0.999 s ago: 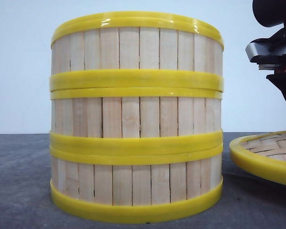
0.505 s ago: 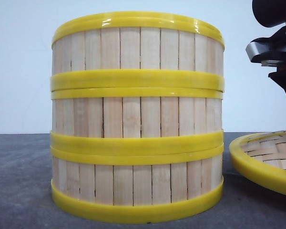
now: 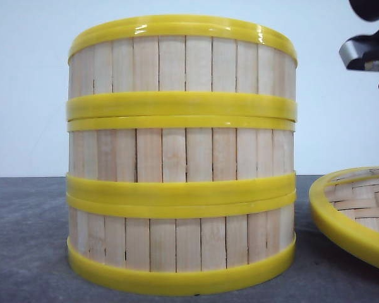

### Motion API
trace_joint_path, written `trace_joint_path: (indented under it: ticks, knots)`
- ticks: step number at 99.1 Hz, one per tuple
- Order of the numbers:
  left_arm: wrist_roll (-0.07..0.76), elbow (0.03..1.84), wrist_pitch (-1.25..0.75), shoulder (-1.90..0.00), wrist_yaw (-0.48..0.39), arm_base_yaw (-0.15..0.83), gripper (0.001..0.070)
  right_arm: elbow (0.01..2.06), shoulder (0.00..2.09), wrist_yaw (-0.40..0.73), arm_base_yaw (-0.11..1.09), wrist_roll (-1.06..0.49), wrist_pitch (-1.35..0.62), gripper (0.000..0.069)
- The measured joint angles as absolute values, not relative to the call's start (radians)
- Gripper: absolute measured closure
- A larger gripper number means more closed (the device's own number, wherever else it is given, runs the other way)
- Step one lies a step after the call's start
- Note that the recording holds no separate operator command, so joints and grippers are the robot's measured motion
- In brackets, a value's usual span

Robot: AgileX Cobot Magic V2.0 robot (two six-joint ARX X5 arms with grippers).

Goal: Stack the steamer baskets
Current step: 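Move the right gripper over the woven lid and grasp its yellow center hub, then lift the woven lid with the right gripper toward the stack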

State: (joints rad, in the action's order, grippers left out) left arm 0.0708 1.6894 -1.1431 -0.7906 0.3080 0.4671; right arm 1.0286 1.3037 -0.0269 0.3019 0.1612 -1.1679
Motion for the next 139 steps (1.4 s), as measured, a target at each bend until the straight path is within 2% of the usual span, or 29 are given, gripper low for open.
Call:
trace_joint_path:
  ticks: [22, 52, 78, 130, 139]
  knots:
    - [0.071, 1.689, -1.143, -0.791, 0.308, 0.467, 0.0115, 1.028, 1.265, -0.032, 0.310, 0.161, -1.226, 0.0504]
    - [0.071, 1.689, -1.143, -0.791, 0.307, 0.467, 0.0115, 1.027, 1.269, -0.034, 0.319, 0.161, -1.166, 0.0503]
    - [0.071, 1.689, -1.143, -0.791, 0.307, 0.467, 0.0115, 1.027, 1.314, -0.034, 0.331, 0.156, -1.179, 0.0466]
    - [0.070, 1.689, -1.143, -0.791, 0.307, 0.467, 0.0115, 1.026, 1.374, -0.032, 0.340, 0.153, -1.176, 0.0466]
    - [0.071, 1.689, -1.143, -0.791, 0.307, 0.467, 0.0115, 1.028, 1.379, -0.029, 0.340, 0.153, -1.161, 0.0484]
